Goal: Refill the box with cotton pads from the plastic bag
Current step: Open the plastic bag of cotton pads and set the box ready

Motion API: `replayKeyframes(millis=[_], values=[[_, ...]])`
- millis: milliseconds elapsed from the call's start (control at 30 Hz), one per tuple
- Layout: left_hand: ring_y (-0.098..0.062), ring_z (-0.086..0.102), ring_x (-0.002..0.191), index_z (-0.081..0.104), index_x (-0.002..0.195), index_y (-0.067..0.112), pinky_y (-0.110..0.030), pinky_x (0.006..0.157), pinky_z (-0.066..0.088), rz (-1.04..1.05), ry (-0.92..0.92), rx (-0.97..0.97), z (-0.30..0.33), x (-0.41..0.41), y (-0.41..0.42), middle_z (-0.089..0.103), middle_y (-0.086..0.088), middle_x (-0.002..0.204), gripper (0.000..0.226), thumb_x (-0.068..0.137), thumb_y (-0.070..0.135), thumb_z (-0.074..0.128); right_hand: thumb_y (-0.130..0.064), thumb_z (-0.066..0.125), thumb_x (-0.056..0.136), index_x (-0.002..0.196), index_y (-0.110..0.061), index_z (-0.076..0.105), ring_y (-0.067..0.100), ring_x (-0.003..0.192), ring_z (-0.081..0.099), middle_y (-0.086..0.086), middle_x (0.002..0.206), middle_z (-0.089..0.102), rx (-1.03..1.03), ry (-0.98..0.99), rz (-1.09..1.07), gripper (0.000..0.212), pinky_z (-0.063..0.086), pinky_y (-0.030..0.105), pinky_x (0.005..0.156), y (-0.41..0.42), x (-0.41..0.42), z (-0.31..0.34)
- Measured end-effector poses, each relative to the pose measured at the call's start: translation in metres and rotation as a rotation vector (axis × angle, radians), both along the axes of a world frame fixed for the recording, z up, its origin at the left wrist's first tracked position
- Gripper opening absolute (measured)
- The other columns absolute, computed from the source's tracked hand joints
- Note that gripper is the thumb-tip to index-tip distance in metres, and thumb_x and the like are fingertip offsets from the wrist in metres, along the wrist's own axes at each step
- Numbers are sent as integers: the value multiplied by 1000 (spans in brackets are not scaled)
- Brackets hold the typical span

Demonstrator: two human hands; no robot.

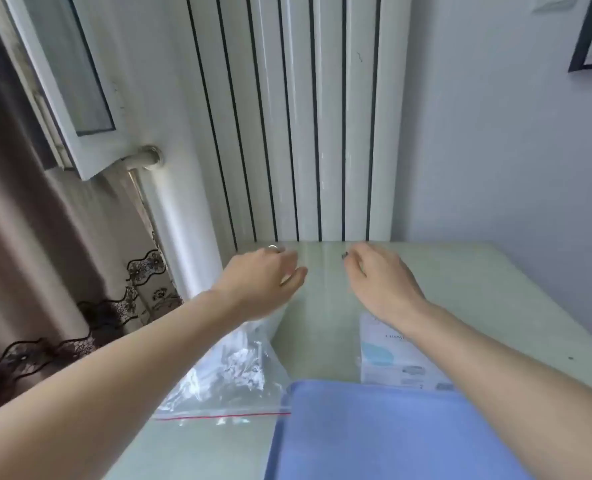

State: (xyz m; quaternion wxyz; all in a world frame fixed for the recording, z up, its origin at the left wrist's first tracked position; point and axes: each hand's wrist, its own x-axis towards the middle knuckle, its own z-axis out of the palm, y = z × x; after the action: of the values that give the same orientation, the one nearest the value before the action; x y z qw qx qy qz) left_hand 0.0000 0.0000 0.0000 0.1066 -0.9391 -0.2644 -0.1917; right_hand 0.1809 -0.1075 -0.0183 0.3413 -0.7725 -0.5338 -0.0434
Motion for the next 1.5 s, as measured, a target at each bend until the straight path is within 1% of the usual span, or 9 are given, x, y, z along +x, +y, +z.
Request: replayKeyframes(millis=[133,233,333,500,667,900,1167,1333,1500], values=[[-24,58,66,49,85,24,-32,57,46,-173,158,61,-42,-58,-28,53,8,79,30,95,50,40,-27,46,97,83,-16,56,23,74,57,0,82,63,48,81,78,21,50,37,68,-21,-32,-34],[-25,55,62,56,83,21,-33,56,45,-356,311,176,-64,-95,-39,54,4,73,40,93,58,45,-28,51,97,73,-15,53,19,57,46,4,64,61,68,304,123,28,43,35,57,-33,-49,-52],[-21,53,65,58,86,21,-32,57,46,-375,444,249,-77,-124,-38,56,4,77,52,86,71,45,-35,51,96,75,-9,54,19,58,45,14,73,66,-70,423,154,34,38,31,54,-43,-62,-70],[-20,54,65,52,91,22,-33,55,47,-379,424,287,-81,-134,-32,54,5,79,15,97,34,46,-39,51,97,85,-1,57,14,56,55,3,67,61,-201,583,200,40,44,29,58,-52,-75,-82],[-21,44,63,40,88,25,-33,54,37,-261,235,42,-74,-107,-48,50,6,77,21,103,39,34,-43,46,99,100,-10,55,18,68,67,7,92,69,-266,896,233,34,55,33,67,-53,-87,-79],[-17,41,60,38,77,21,-35,55,38,-174,-70,-479,-85,-58,-60,50,-1,66,29,103,35,42,-25,55,99,128,-12,46,31,86,76,15,114,66,181,1401,138,33,60,41,85,-56,-98,-81],[-11,52,70,51,91,21,-26,62,45,-253,-65,-515,-88,-50,-61,58,5,81,14,99,32,49,-17,59,95,144,-21,32,22,85,77,11,112,71,201,1456,119,56,58,36,89,-59,-96,-86],[-11,46,70,53,85,14,-18,61,38,-280,-68,-506,-90,-53,-59,56,2,76,20,99,25,44,-18,62,94,143,-22,34,19,85,76,5,106,75,216,1405,111,56,57,27,80,-56,-97,-87],[-11,48,68,57,86,15,-15,61,36,-318,-43,-410,-95,-54,-60,50,11,76,30,99,40,46,-6,58,94,135,-16,40,24,88,76,0,90,79,238,1349,136,46,58,40,91,-52,-99,-91]])
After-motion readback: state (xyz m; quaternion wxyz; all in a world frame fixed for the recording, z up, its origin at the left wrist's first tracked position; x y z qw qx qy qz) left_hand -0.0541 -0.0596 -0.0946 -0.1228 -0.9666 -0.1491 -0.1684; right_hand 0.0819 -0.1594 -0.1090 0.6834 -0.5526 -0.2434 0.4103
